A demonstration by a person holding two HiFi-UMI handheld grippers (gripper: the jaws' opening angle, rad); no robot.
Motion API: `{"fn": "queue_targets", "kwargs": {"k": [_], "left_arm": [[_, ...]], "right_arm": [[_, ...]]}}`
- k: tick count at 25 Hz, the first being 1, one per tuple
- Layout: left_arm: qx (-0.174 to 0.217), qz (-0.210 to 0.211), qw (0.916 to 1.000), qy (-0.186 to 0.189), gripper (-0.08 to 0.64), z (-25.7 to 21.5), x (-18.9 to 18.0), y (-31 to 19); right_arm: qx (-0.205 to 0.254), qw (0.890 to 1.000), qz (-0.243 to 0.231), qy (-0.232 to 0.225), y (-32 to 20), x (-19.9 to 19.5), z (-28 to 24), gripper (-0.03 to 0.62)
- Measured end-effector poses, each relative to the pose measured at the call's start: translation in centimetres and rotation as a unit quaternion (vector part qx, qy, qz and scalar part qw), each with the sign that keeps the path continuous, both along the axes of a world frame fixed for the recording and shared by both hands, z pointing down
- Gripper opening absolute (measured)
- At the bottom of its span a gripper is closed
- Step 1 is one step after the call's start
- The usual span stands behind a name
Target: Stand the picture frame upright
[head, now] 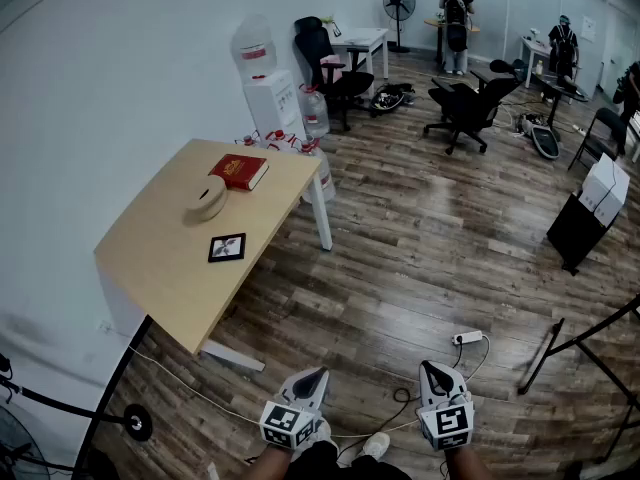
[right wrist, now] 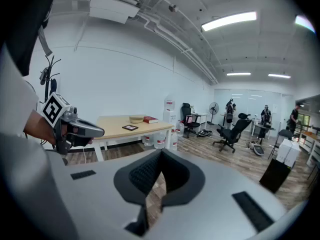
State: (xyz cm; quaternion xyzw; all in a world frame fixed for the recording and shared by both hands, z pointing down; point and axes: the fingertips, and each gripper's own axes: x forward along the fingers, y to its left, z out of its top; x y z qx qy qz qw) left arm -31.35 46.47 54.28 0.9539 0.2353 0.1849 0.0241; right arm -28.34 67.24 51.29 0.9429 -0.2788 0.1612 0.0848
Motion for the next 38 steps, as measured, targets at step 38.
{"fn": "queue_targets", "kwargs": {"k": [38], "left_arm": [[-0.064, -0.085, 0.9936, 0.036, 0.0, -2.4, 0.4, -22.3]], "right_arm": [[0.156, 0.981, -0.086, -0.076, -26.6, 4.0, -2.6, 0.009]]}}
